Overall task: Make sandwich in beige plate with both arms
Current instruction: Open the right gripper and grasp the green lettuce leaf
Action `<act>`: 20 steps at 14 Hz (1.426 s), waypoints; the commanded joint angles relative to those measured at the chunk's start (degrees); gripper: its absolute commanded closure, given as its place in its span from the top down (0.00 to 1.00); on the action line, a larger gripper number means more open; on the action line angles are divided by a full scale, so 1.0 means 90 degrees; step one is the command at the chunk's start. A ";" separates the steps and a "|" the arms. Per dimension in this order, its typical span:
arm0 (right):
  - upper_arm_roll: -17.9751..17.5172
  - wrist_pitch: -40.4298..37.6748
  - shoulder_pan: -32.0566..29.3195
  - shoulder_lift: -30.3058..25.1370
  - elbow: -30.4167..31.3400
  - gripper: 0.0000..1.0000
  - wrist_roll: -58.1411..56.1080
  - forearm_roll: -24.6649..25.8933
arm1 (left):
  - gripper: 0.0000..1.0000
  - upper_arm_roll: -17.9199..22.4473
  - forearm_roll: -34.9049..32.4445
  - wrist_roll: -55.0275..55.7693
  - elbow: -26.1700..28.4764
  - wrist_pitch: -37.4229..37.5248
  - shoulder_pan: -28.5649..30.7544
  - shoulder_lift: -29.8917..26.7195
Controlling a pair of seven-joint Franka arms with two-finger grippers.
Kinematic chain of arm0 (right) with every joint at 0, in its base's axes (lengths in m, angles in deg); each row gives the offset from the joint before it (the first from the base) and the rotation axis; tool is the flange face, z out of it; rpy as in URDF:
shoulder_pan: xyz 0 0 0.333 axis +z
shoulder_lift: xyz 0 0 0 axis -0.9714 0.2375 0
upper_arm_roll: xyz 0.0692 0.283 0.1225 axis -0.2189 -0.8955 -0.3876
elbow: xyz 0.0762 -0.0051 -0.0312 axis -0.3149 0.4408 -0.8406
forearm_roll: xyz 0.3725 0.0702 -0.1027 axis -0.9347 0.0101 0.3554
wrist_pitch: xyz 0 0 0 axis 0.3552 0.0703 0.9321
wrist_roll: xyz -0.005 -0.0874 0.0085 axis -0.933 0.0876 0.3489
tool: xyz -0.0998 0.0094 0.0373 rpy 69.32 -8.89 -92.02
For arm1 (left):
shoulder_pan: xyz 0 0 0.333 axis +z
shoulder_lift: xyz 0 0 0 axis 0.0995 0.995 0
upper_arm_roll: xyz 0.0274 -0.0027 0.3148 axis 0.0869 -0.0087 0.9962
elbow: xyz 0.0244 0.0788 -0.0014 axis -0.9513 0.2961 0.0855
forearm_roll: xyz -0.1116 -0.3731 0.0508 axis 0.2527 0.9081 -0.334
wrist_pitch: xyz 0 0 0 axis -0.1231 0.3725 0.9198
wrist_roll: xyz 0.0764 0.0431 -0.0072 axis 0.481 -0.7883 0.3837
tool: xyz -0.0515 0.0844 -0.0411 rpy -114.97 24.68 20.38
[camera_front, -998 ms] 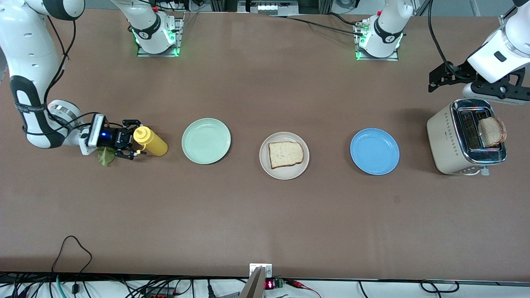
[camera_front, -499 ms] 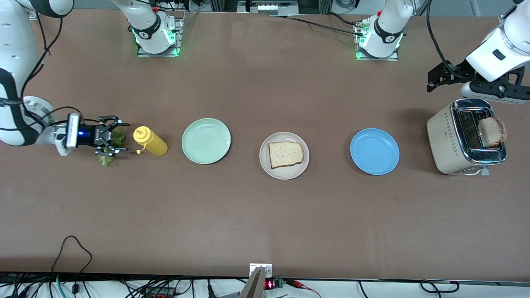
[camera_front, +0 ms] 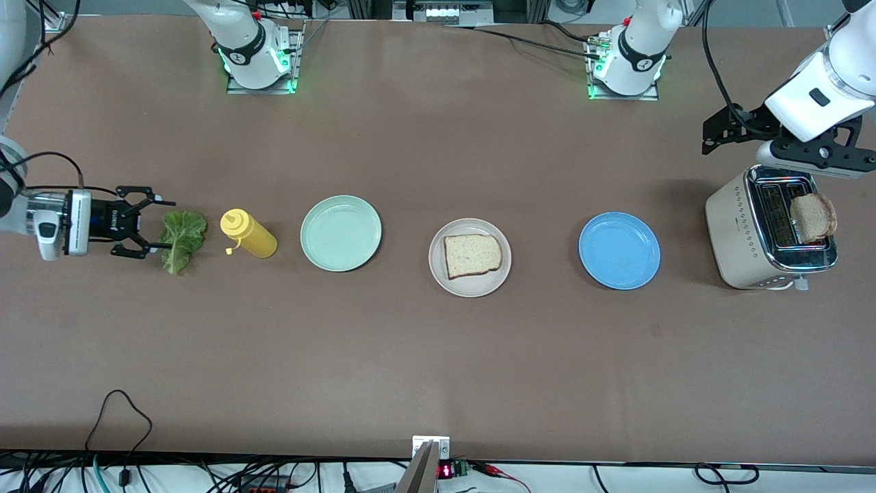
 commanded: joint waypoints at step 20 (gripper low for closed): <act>-0.0036 0.5701 0.1411 -0.0375 0.1906 1.00 0.8547 0.4366 | 1.00 0.0002 0.0054 0.0070 -0.0221 0.0150 -0.0010 0.0106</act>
